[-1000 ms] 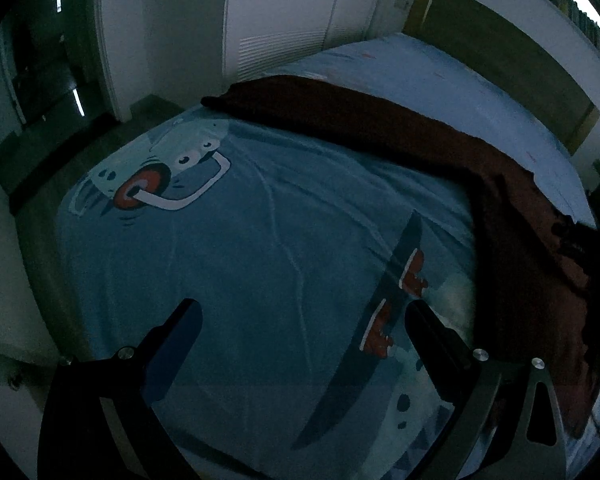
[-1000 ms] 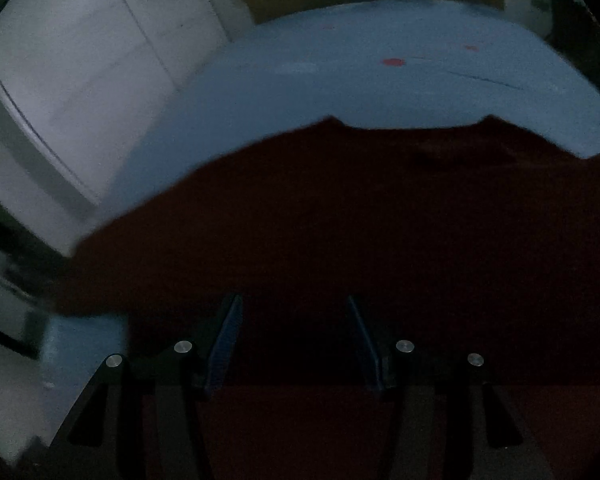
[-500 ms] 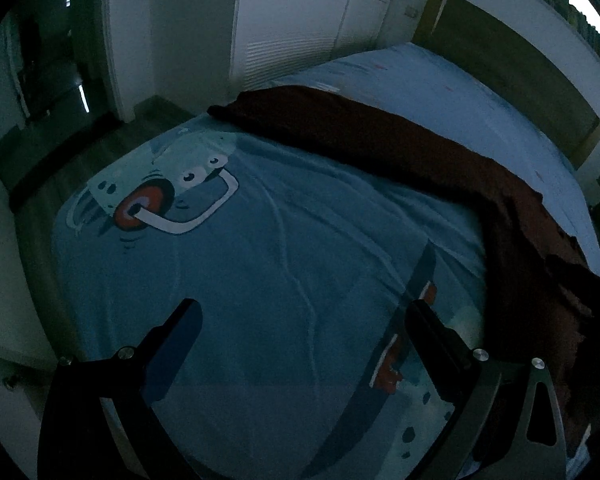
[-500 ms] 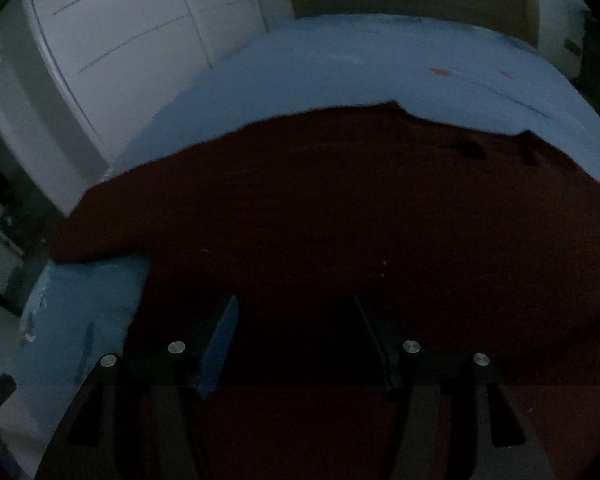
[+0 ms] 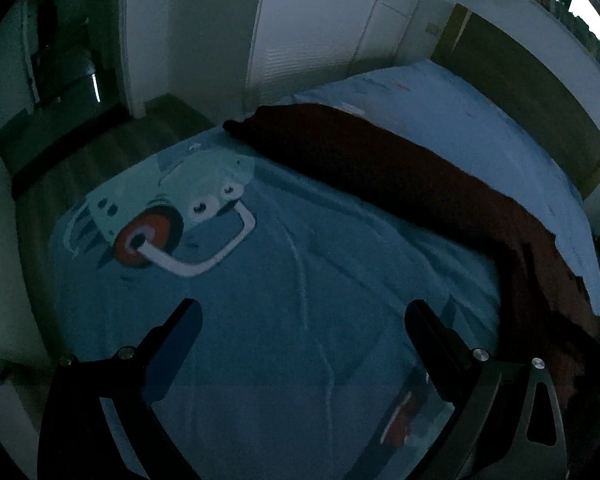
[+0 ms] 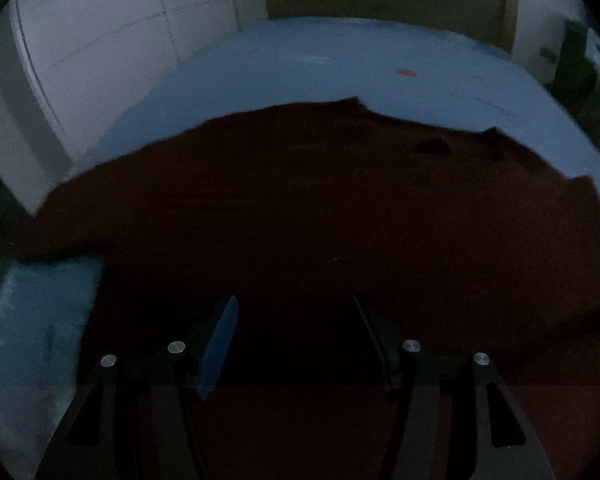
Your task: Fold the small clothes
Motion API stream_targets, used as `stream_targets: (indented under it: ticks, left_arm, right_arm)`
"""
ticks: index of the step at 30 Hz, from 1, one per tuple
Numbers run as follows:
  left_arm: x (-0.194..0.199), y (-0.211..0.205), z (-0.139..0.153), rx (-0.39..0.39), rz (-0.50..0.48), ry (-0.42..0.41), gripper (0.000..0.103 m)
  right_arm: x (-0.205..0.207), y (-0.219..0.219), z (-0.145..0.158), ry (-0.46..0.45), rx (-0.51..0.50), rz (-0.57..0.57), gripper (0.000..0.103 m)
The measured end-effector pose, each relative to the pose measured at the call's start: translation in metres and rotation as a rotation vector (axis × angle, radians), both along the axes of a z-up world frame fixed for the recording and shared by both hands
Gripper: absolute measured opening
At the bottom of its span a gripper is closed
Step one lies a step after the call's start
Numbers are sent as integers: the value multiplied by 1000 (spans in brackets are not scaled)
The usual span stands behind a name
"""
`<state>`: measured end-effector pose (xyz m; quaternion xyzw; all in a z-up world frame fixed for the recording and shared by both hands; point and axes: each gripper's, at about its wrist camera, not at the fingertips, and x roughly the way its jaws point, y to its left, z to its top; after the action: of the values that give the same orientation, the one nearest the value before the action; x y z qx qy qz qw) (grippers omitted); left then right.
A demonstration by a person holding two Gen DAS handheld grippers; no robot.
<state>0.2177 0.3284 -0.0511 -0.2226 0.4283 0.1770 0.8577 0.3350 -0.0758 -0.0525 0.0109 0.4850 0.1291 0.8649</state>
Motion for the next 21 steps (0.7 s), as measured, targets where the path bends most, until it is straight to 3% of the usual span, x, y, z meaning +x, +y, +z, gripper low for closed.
stream_targets:
  ticks: [11,14,21]
  left_arm:
    - [43,20,1,-27,12,-42,99]
    - [62,33,4,-83,16,-77,99]
    - [92,61,-2,-317,29,-184,99]
  right_arm:
    - [-26,-5,16,-28,48,63,61]
    - [-31,-10,17,-26,46,64,61]
    - [-49,-24,21,-16,45,51,61]
